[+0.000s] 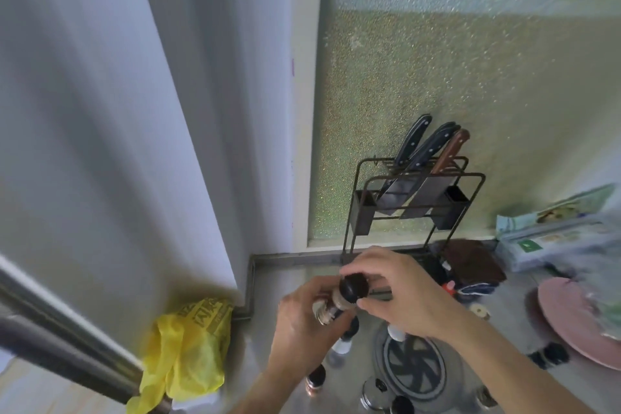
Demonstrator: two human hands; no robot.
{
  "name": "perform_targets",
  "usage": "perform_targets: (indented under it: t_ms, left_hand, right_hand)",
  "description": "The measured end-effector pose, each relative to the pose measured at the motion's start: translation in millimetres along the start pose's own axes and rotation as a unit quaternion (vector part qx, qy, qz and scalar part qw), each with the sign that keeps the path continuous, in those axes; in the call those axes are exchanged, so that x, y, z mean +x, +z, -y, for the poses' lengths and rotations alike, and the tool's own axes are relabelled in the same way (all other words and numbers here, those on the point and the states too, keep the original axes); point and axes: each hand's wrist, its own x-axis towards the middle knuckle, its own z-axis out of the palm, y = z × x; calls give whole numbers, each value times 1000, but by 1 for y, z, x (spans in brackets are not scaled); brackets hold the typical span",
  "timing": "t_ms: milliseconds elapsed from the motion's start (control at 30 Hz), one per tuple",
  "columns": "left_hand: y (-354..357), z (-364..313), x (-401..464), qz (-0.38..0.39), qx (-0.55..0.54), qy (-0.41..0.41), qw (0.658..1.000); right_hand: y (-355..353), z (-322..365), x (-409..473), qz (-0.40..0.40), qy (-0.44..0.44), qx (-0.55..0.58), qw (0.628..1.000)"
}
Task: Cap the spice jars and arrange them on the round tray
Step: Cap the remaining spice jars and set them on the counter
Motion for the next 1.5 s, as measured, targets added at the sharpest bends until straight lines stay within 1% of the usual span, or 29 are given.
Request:
perform_targets:
  t_ms: [33, 133, 200, 300, 333, 367, 467, 500, 600, 633, 667, 733, 767, 833, 933, 1033, 1067, 1167, 1200, 1267, 1333, 1433, 1467, 1500]
  left_hand:
    - [0, -3, -1, 5, 10, 9, 1000]
    - [-4, -15, 8, 8, 2, 25, 1000]
    - [-5, -19, 13, 19, 11, 33, 999]
    - [-6, -19, 6, 31, 19, 28, 999]
    - [-5, -19, 4, 37, 20, 30, 999]
    - [-4, -19, 4, 42, 24, 35, 998]
    - [-2, -18, 9, 47, 35, 55, 997]
    - [-1, -18, 10, 49, 39, 59, 996]
    - [0, -18, 8, 54, 40, 62, 996]
    - [0, -18, 8, 53, 40, 62, 996]
    - [1, -17, 9, 53, 38, 63, 996]
    - [3, -14, 10, 58, 38, 61, 996]
    - [3, -13, 10, 60, 41, 59, 996]
    - [4, -12, 10, 64, 45, 59, 995]
    - [5, -12, 8, 67, 42, 59, 995]
    - [6, -12, 10, 70, 42, 56, 995]
    - [6, -12, 10, 70, 42, 55, 995]
    - [5, -12, 9, 76, 43, 54, 995]
    - [5, -12, 9, 76, 45, 55, 995]
    - [4, -11, 10, 77, 46, 54, 995]
    - [4, -10, 12, 77, 45, 48, 995]
    - [4, -9, 10, 84, 48, 53, 994]
    - [5, -9, 8, 87, 50, 56, 993]
    - [6, -9, 7, 90, 51, 57, 993]
  right_hand:
    - [-4, 3, -2, 16, -10, -40, 999]
    - [-21, 11, 0, 35, -12, -91, 995]
    - [-27, 16, 4, 36, -1, -135, 990]
    - [-22, 20, -1, 25, 43, -215, 975]
    - [-20, 20, -4, 20, 44, -222, 974]
    - [-22, 20, -8, 20, 48, -205, 977]
    - [-30, 16, -9, 52, 55, -102, 992]
    - [-30, 17, -9, 43, 58, -115, 991]
    - [-21, 13, -7, 15, 85, -213, 973]
    - [-21, 12, -9, 15, 88, -211, 973]
    - [-22, 11, -10, 17, 94, -179, 979]
    - [-26, 7, -12, 52, 95, -98, 989]
    - [-26, 6, -12, 62, 86, -77, 991]
    - [-24, 6, -11, 60, 100, -110, 987]
    - [-23, 6, -11, 33, 117, -159, 980]
    - [-25, 2, -12, 55, 110, -86, 989]
    - [-25, 5, -12, 55, 100, -93, 989]
    - [-20, 7, -9, 50, 110, -202, 972]
    - [-18, 6, -9, 43, 109, -203, 972]
    - [-19, 2, -11, 52, 114, -144, 982]
    - [-18, 3, -11, 70, 87, -112, 987]
    - [-15, 9, -11, 59, 104, -185, 975]
    - [-15, 9, -12, 47, 100, -197, 974]
    - [-16, 9, -13, 53, 106, -181, 976]
